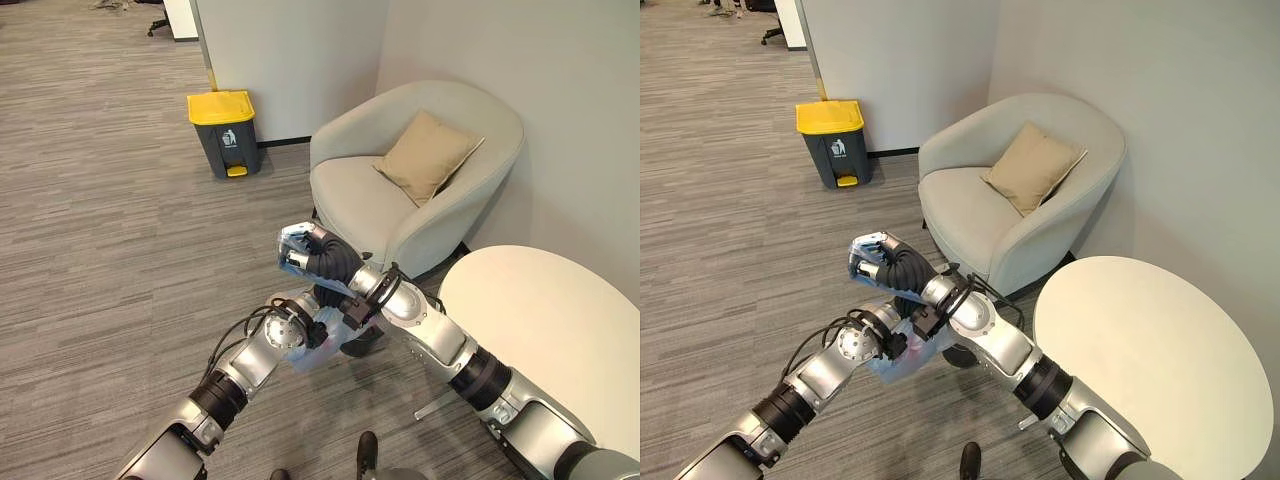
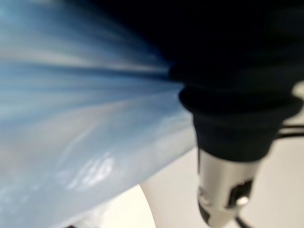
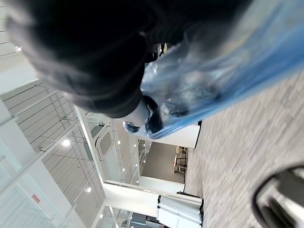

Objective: Gather garbage on tea table into small bin, then transfer packed bag to large trash can.

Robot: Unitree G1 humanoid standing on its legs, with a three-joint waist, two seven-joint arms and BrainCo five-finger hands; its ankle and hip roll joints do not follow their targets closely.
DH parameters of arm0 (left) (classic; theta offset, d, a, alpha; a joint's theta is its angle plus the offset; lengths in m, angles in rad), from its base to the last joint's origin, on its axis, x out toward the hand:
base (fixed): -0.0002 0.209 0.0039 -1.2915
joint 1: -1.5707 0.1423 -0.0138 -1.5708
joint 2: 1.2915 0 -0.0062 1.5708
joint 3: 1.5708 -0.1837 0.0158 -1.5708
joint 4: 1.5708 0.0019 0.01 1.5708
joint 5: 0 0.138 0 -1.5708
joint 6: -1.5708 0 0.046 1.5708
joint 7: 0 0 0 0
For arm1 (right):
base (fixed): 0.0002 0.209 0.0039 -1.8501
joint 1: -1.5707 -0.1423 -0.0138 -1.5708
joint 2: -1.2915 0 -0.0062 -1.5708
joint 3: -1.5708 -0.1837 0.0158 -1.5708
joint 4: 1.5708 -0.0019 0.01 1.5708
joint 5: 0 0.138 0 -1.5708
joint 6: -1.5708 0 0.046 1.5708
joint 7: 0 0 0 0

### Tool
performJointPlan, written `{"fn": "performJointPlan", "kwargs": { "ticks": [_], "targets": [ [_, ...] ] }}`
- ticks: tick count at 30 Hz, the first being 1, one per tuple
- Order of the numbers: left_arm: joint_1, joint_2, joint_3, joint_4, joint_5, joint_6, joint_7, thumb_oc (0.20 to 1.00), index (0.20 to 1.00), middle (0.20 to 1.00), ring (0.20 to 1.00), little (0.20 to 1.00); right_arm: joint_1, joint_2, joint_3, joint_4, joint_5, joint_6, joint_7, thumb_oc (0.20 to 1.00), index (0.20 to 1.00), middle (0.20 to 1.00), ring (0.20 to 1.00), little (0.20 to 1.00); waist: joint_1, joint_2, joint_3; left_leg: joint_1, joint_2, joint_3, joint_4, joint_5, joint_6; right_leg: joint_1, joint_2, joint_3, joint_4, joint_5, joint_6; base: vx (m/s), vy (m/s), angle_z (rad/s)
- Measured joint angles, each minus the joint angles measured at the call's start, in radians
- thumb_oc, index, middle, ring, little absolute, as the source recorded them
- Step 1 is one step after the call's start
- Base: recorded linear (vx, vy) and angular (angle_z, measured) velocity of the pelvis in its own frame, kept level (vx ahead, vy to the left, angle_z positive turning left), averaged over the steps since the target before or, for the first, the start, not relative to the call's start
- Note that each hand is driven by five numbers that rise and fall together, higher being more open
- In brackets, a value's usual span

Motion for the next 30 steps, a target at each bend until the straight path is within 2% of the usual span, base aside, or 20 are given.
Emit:
{"fn": "performJointPlan", "kwargs": {
  "ticks": [3, 4, 15, 18, 22, 24, 28, 30],
  "targets": [
    [0.001, 0.008, -0.054, 0.103, 0.048, 0.005, -0.009, 1.000, 1.000, 1.000, 1.000, 1.000, -0.010, -0.035, -0.001, 0.030, -0.001, 0.022, -0.010, 0.200, 0.200, 0.200, 0.200, 0.200, -0.002, 0.002, -0.022, 0.005, -0.001, 0.004, -0.001, 0.000, 0.000, 0.000, 0.001, 0.003, -0.001, 0.001, -0.002, 0.01, 0.010, -0.03],
    [0.001, 0.010, -0.059, 0.112, 0.070, 0.012, -0.014, 0.200, 0.200, 0.200, 0.200, 0.200, -0.010, -0.038, -0.001, 0.031, -0.001, 0.032, -0.012, 0.200, 0.200, 0.200, 0.200, 0.200, -0.002, 0.002, -0.022, 0.005, -0.001, 0.005, -0.001, 0.000, 0.000, 0.000, 0.000, 0.005, -0.002, 0.001, -0.002, 0.00, 0.000, 0.00],
    [0.003, 0.021, -0.045, 0.036, 0.078, 0.017, -0.016, 0.200, 0.200, 0.200, 0.200, 0.200, -0.010, -0.006, 0.001, 0.029, -0.001, 0.030, -0.017, 0.200, 0.200, 0.200, 0.200, 0.200, -0.001, 0.003, -0.023, 0.005, 0.000, 0.005, -0.001, 0.001, 0.000, 0.000, 0.000, 0.005, -0.002, 0.001, -0.001, 0.00, 0.000, 0.00],
    [0.014, 0.014, -0.011, 0.000, 0.066, 0.017, -0.012, 0.200, 0.200, 0.200, 0.200, 0.200, -0.008, 0.012, -0.002, 0.028, -0.006, 0.028, -0.016, 0.200, 0.200, 0.200, 0.200, 0.200, 0.000, 0.003, -0.023, 0.005, 0.001, 0.003, -0.002, 0.001, 0.000, 0.000, 0.000, 0.003, -0.002, 0.001, 0.000, 0.00, 0.000, 0.00],
    [0.055, 0.011, 0.062, -0.086, -0.004, 0.015, 0.011, 0.200, 0.200, 0.200, 0.200, 0.200, 0.016, -0.007, -0.007, 0.028, -0.064, 0.018, -0.015, 0.200, 0.200, 0.200, 0.200, 0.200, 0.002, 0.003, -0.023, 0.004, 0.002, -0.003, -0.004, 0.003, 0.000, 0.001, -0.001, -0.002, -0.002, 0.000, 0.000, 0.00, -0.007, 0.03],
    [0.062, 0.008, 0.094, -0.095, -0.011, 0.014, 0.032, 0.200, 0.200, 0.200, 0.200, 0.200, 0.016, -0.035, -0.008, 0.017, -0.144, 0.016, -0.015, 1.000, 1.000, 1.000, 1.000, 1.000, 0.003, 0.002, -0.022, 0.005, 0.002, -0.006, -0.005, 0.003, 0.000, 0.004, 0.000, -0.005, -0.002, 0.000, 0.001, 0.00, -0.014, 0.05],
    [0.099, 0.015, 0.166, -0.117, -0.045, 0.012, 0.071, 0.200, 0.200, 0.200, 0.200, 0.200, 0.019, -0.117, -0.020, -0.037, -0.308, 0.014, -0.018, 1.000, 1.000, 1.000, 1.000, 1.000, 0.005, 0.000, -0.021, 0.005, 0.003, -0.008, -0.009, 0.003, 0.000, 0.006, -0.001, -0.006, -0.003, -0.003, 0.004, 0.00, 0.000, 0.00],
    [0.172, 0.020, 0.216, -0.130, -0.049, 0.009, 0.084, 0.200, 0.200, 0.200, 0.200, 0.200, 0.055, -0.165, -0.096, -0.099, -0.449, 0.005, -0.033, 1.000, 1.000, 1.000, 1.000, 1.000, 0.004, 0.000, -0.021, 0.016, 0.002, -0.008, -0.022, 0.008, 0.001, 0.006, -0.001, -0.006, -0.003, -0.004, 0.006, 0.00, 0.000, 0.00]
  ]
}}
